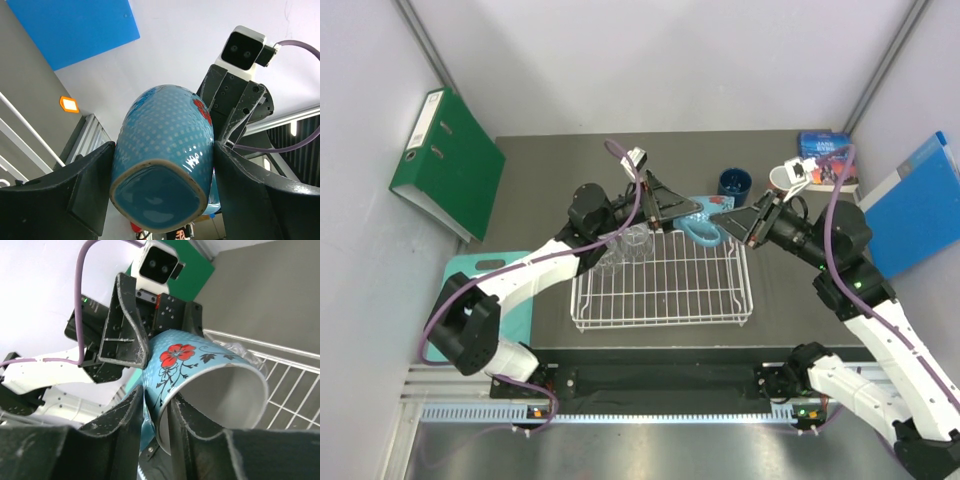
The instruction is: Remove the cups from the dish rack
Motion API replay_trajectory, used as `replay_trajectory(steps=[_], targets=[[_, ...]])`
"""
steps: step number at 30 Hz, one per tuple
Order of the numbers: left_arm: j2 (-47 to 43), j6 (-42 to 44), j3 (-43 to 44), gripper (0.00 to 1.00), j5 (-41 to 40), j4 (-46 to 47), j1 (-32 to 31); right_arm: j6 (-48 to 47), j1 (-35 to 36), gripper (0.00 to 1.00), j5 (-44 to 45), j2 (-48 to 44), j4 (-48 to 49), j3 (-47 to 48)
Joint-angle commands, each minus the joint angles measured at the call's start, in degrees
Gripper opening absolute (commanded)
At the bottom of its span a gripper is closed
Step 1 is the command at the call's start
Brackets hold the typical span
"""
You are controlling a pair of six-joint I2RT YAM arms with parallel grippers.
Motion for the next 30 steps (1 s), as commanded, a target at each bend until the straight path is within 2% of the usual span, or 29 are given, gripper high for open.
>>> replay_trajectory(steps=[1, 3, 5, 7, 10, 12, 15, 17, 18, 20, 21, 27, 29, 30], targets=[[-1.0, -0.5, 1.2, 0.00, 1.9, 4.1, -0.9, 1.9, 0.2, 0.27, -7.1, 1.3, 8.2, -0.9], [-0.7, -0.4, 1.8, 0.00, 2.0, 4.1, -0.9, 1.7, 0.2, 0.28, -7.8, 1.5, 8.4, -1.0], [-0.2, -0.5, 2.1, 0.00, 2.4, 4.1, -0.9, 1.9, 0.2, 0.34, -8.6, 1.9, 8.9, -1.2], [0.3, -0.5, 2.4, 0.00, 2.4, 4.2, -0.9, 2.0, 0.2, 0.34, -8.2, 1.5, 8.6, -1.4], [0.3, -0.5, 2.5, 0.00, 2.3, 4.2, -0.9, 1.4, 0.2, 0.17, -7.0, 0.8, 8.2, -1.5], [0.4, -0.4, 2.5, 0.00, 2.2, 4.1, -1.0, 1.1, 0.1, 0.01, -6.9, 0.6, 7.7, -1.3], [0.3, 1.0, 2.8, 0.01, 1.7, 1.0, -0.8, 0.0, 0.1, 0.00, -5.7, 0.0, 6.7, -0.4], [0.3, 2.4, 3.1, 0.17, 1.2, -1.6, -0.8, -0.7, 0.1, 0.00, -4.8, -0.1, 5.2, 0.8], [0.2, 2.7, 3.2, 0.33, 1.0, -2.3, -0.8, -1.1, 0.1, 0.00, -4.1, -0.3, 5.0, 1.7], [0.2, 3.1, 3.4, 0.50, 0.3, -3.1, -0.7, -1.8, 0.1, 0.00, -3.4, -0.6, 4.0, 2.3], [0.3, 3.1, 3.5, 0.63, 0.2, -3.5, -0.7, -1.9, 0.1, 0.00, -3.1, -0.7, 3.9, 2.6], [1.4, 3.1, 4.8, 0.79, -0.9, -5.8, -0.7, -1.6, 0.1, 0.00, -3.3, -0.7, 4.5, 2.3], [1.2, 3.4, 4.7, 0.97, -3.0, -7.4, -0.3, -1.6, 0.1, 0.00, -3.1, -0.7, 4.6, 2.5], [0.8, 3.5, 4.6, 0.99, -3.6, -8.5, -0.1, -1.8, 0.1, 0.00, -3.0, -0.7, 4.3, 2.8]])
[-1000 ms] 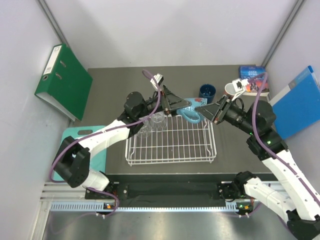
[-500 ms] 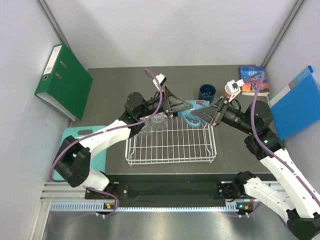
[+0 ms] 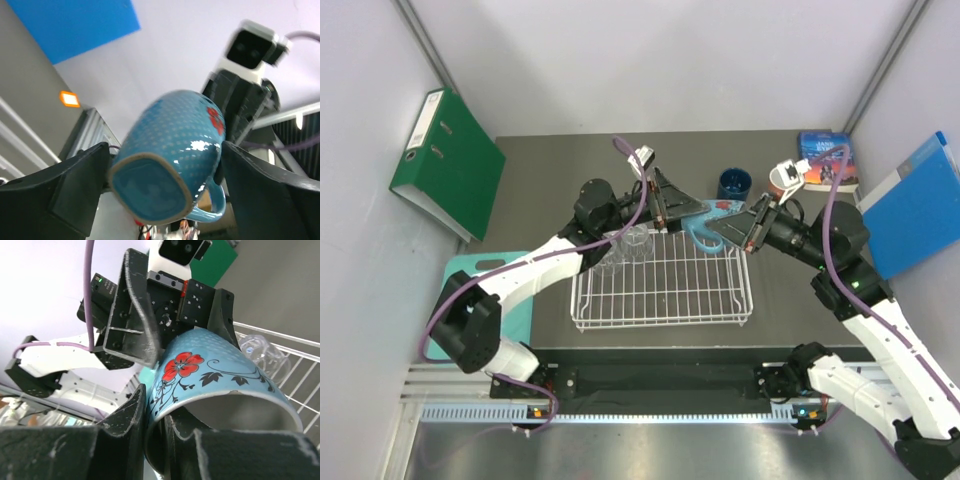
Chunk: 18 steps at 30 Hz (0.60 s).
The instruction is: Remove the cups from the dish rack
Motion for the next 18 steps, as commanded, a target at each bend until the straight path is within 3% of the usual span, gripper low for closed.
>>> replay_trajectory(steps=[1, 7, 11, 13, 18], targets=[[-0.3, 1.6, 1.3, 0.99, -5.5, -6.4, 1.2, -4.3, 0.0, 0.00, 2.1, -0.9, 1.5, 3.6], [-1.4, 2.4, 1.9, 0.99, -8.4, -12.0, 4.1, -4.9, 0.0, 0.00, 3.5, -0.6, -0.3, 4.3], [-4.8, 3.4, 0.9, 0.99, -15.1, -22.8, 7.1, -11.5, 0.0, 0.00, 14.3, 2.8, -9.9, 11.2], [-7.0, 4.7, -0.6, 0.99, -22.1, -27.8, 8.0, -15.2, 0.1, 0.00, 19.9, 8.1, -17.0, 15.6], [-9.3, 9.3, 2.4, 0.99, -27.9, -43.1, 8.4, -24.0, 0.0, 0.00, 33.8, 24.1, -24.5, 29.8]])
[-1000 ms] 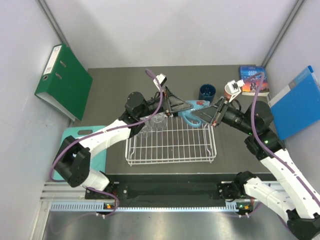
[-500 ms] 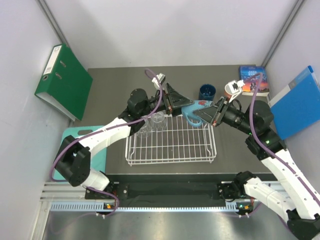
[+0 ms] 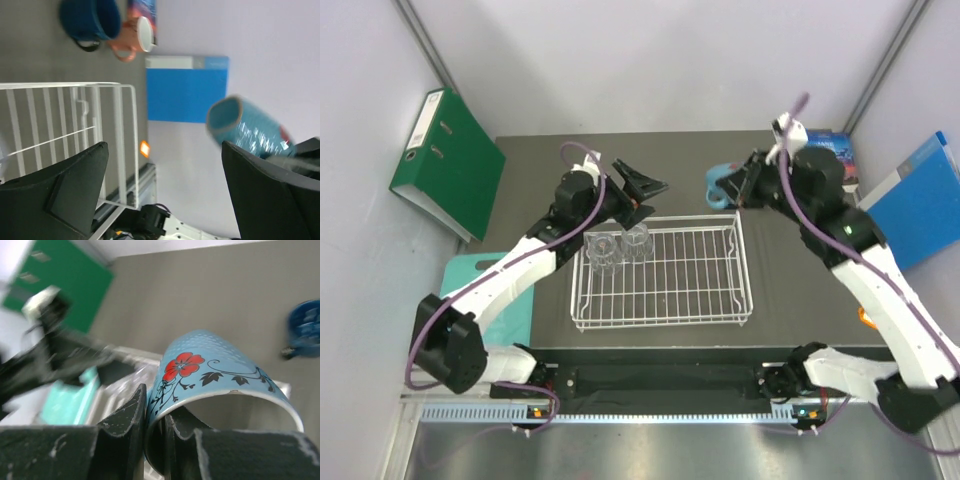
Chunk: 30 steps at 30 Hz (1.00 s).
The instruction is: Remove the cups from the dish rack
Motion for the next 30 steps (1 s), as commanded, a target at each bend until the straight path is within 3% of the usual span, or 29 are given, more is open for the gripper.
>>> replay_trajectory(steps=[1, 2, 6, 14, 30], targets=[[-2.7, 7.7, 6.3, 0.99, -8.6, -16.3, 0.1, -10.3, 0.1, 0.00, 15.5, 12.1, -5.6, 12.8], [-1.3, 9.3, 8.2, 0.99, -9.2, -22.6, 0.1, -10.8, 0.1, 0.00, 17.9, 14.8, -7.5, 17.1], [1.3, 14.6, 14.6, 0.99, -11.5, -31.8, 0.1, -11.6, 0.2, 0.00, 21.3, 29.4, -10.3, 26.2], [0.7, 19.4, 16.0, 0.99, -14.6, -36.7, 0.0, -13.9, 3.4, 0.00, 26.8, 47.5, -14.9, 44.3], [4.0, 24.1, 17.2, 0.99, -15.8, -41.9, 0.1, -13.5, 4.9, 0.00, 26.5, 67.9, -20.8, 56.4]])
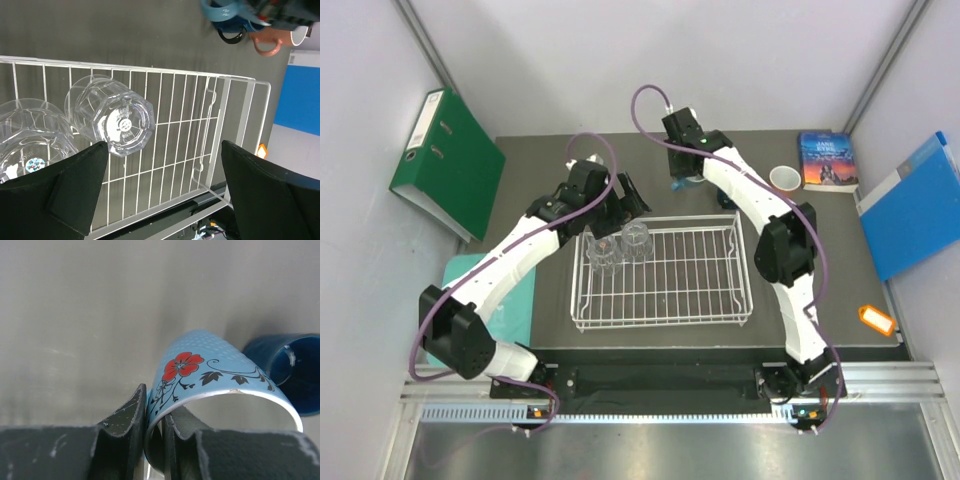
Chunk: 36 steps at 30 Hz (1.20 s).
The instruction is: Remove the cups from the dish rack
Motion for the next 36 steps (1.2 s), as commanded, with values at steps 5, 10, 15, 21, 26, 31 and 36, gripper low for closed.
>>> replay_trajectory(steps=[5, 10, 15, 21, 26, 31, 36], targets=[[1.8, 2.9, 3.3, 0.99, -0.3, -2.3, -0.1, 0.6, 0.3, 0.00, 0.4, 5.3, -2.4, 5.3], [2.5, 3.5, 3.6, 0.99, 0.1, -3.0, -0.1, 1.3, -0.1, 0.00, -0.7, 7.3, -2.9, 5.7], [2.9, 3.7, 3.3, 0.99, 0.8, -3.1, 0.0, 1.8, -0.9, 0.00, -2.1, 8.8, -3.9, 5.7], [3.3, 3.9, 3.4, 0.99, 1.2, -3.1, -0.1, 2.1, -1.3, 0.09, -2.7, 9.1, -3.6, 3.5], [3.6, 3.9, 3.5, 0.99, 1.2, -3.1, -0.1, 1.9, -1.6, 0.22, -3.0, 8.9, -3.4, 2.9], [4.0, 3.6, 3.5, 0.99, 1.3, -2.8, -0.1, 1.8, -1.8, 0.36, -3.4, 9.0, -3.4, 2.5], [3.8, 3.7, 3.7, 0.99, 0.5, -2.4, -0.1, 1.9, -1.8, 0.57, -3.4, 6.8, -1.1, 0.7]])
